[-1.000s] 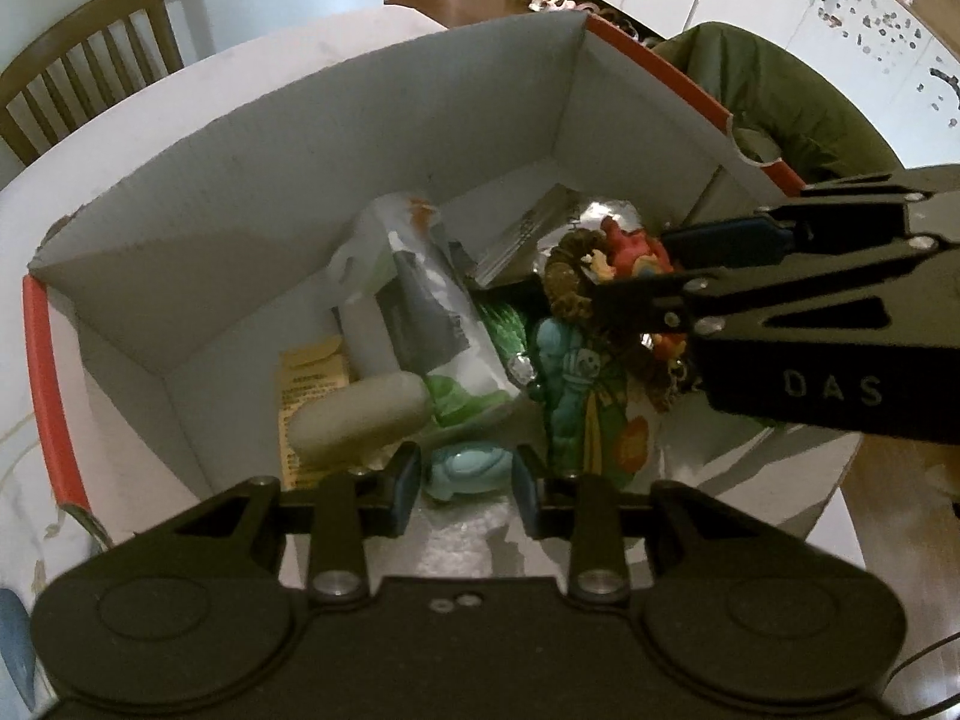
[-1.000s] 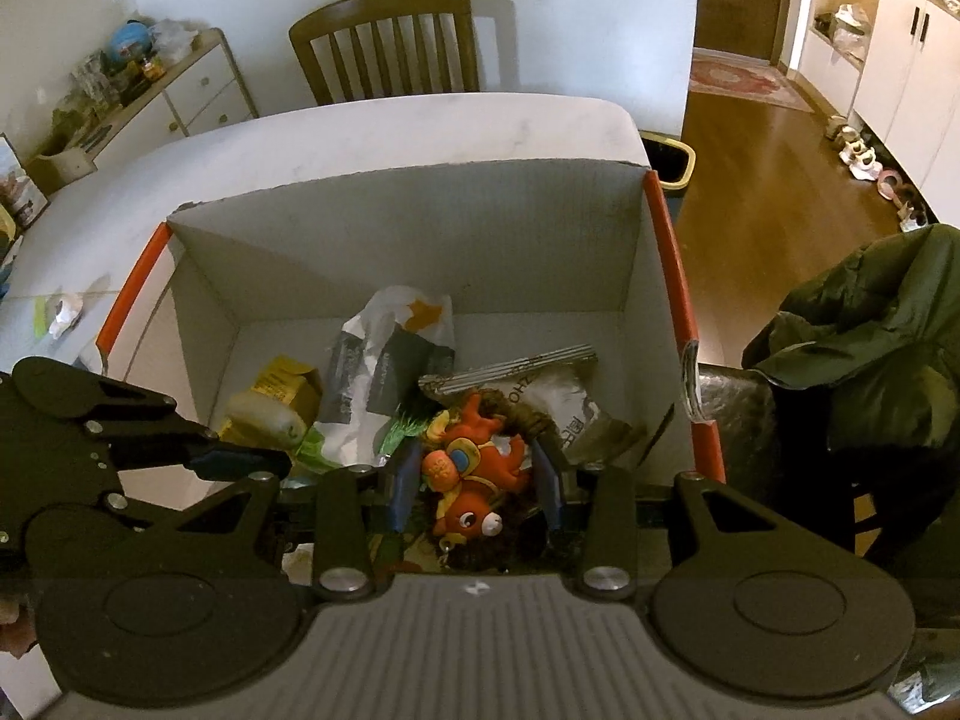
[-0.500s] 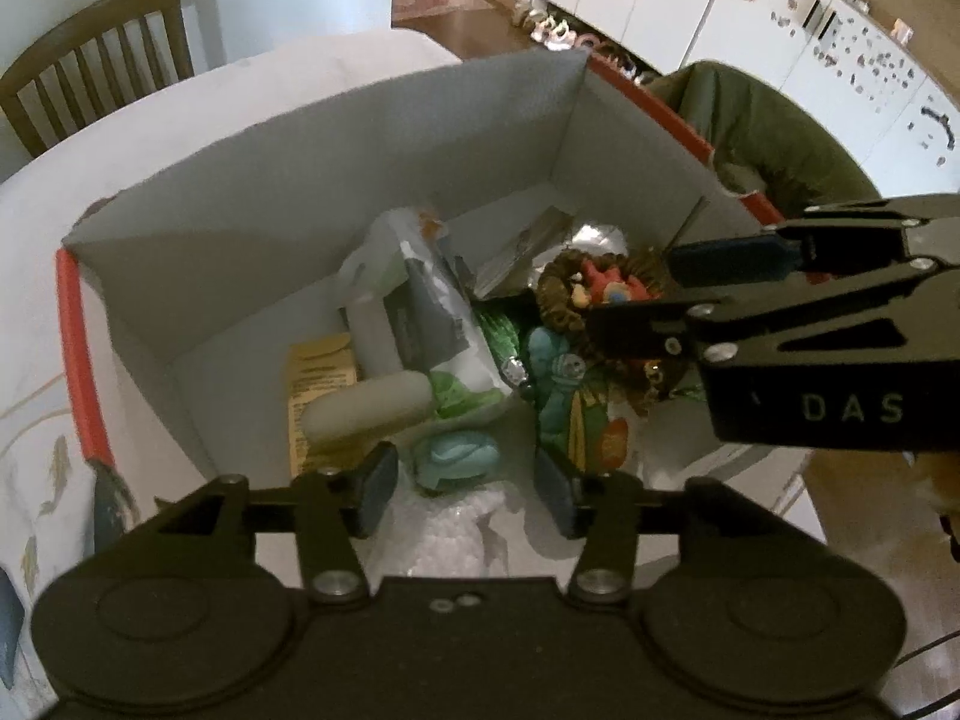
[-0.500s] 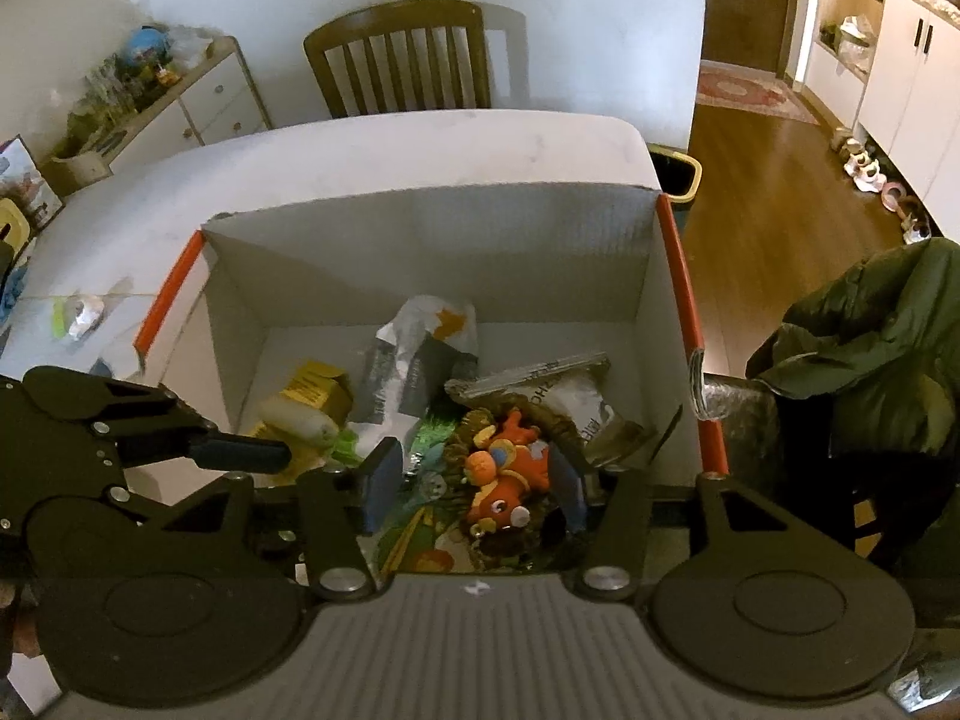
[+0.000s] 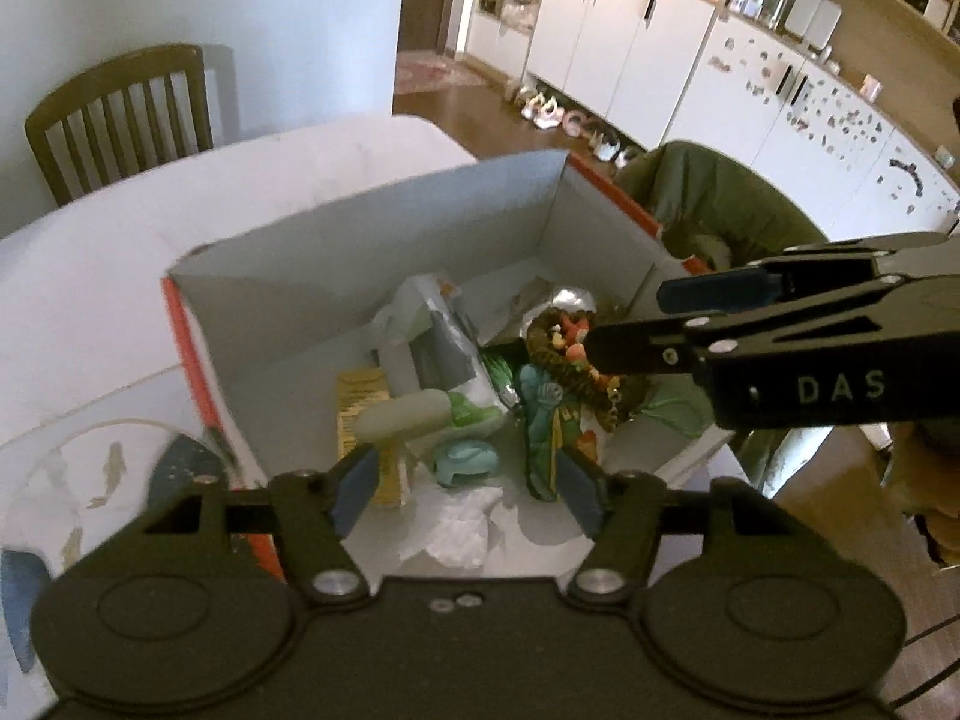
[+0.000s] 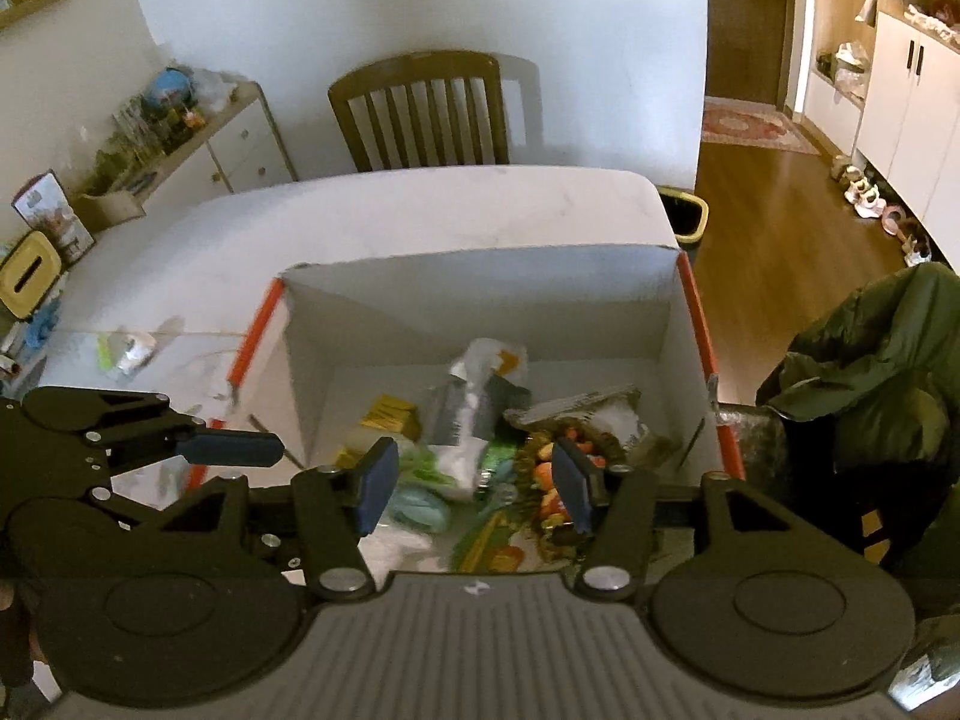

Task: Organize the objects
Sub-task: 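Withdraw both tools from the box toward the white toy and green tube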

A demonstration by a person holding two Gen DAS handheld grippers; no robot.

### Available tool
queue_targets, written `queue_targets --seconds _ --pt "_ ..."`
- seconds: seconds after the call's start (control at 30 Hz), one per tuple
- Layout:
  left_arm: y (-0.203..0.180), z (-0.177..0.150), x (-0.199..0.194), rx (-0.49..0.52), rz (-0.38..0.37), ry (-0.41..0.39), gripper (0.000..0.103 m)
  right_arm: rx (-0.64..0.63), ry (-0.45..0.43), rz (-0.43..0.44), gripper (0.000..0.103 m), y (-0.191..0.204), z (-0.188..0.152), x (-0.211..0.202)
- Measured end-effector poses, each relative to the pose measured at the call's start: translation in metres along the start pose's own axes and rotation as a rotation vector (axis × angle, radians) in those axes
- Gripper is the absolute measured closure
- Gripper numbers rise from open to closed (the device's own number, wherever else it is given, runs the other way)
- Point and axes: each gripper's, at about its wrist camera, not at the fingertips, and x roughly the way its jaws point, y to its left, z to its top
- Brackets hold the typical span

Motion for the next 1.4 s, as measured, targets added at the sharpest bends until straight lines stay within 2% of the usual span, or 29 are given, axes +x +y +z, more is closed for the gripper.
queue_targets --seconds 0.3,0.53,0.83,0.97,1.17,1.4 --pt "0.034 -0.018 -0.051 -0.037 -0.037 -0.083 0.027 0.020 -0.059 0.012 0.040 0.040 -0.005 -0.027" --pt "0.073 -0.036 -0.096 -0.032 -0.015 -0.150 0.019 0.065 -0.107 0.021 0.031 0.076 -0.009 -0.042" --pt "0.136 -0.051 -0.141 -0.061 0.034 -0.220 0.005 0.068 -0.137 0.054 0.023 0.134 -0.015 -0.041" --pt "0.164 -0.058 -0.152 -0.073 0.061 -0.234 0.001 0.060 -0.145 0.063 0.018 0.161 -0.016 -0.035" --pt "0.210 -0.073 -0.160 -0.119 0.067 -0.232 0.000 0.071 -0.152 0.080 0.014 0.195 -0.016 -0.023" --pt "0.255 -0.091 -0.161 -0.175 0.125 -0.246 0.000 0.065 -0.164 0.078 0.010 0.232 -0.009 -0.004"
